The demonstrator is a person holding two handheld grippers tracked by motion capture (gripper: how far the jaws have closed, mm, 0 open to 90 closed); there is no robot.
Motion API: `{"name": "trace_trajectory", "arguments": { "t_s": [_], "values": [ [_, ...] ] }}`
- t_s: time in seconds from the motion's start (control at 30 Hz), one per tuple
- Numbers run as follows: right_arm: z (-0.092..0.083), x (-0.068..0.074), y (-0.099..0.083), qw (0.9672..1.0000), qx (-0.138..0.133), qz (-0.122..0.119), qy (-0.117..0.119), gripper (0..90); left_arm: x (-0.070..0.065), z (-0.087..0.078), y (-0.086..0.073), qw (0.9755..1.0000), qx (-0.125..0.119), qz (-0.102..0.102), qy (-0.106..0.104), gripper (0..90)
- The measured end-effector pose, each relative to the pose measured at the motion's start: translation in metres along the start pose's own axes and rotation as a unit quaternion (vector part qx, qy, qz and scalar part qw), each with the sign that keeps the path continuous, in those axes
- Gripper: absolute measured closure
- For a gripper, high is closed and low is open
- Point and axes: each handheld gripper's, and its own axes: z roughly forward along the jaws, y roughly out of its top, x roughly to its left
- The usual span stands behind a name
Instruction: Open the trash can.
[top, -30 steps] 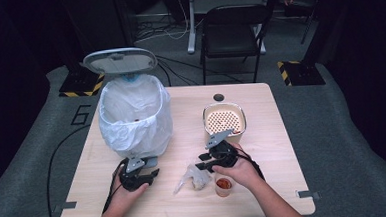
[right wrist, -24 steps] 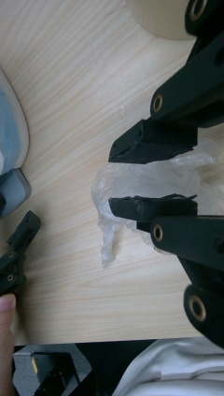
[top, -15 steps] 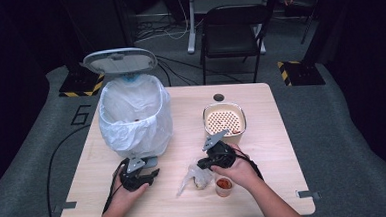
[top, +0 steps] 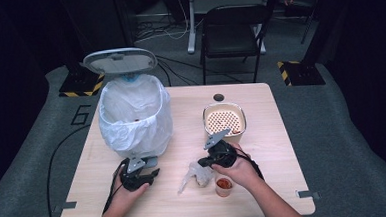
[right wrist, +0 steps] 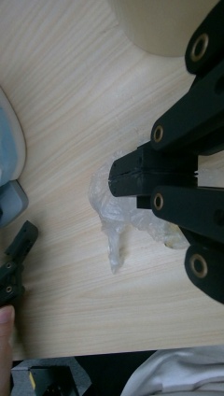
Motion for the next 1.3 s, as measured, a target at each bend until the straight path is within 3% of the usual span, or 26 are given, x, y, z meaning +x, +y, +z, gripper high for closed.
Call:
{"name": "trace_trajectory", "arguments": {
  "t_s": [0.47,0.73,1.3],
  "values": [
    [-0.026,0.004,0.019,0.9992,-0.035,-0.016,0.0,90.0,0.001,0.0,0.0,1.0,-0.001,-0.001,-0.001,37.3],
    [-0.046,0.011,0.041,0.9982,-0.049,-0.033,0.008,90.0,0.001,0.0,0.0,1.0,-0.001,-0.001,-0.001,37.3],
    [-0.073,0.013,0.069,0.9971,-0.068,-0.034,0.008,90.0,0.0,0.0,0.0,1.0,0.0,0.0,0.001,37.4]
  ]
}}
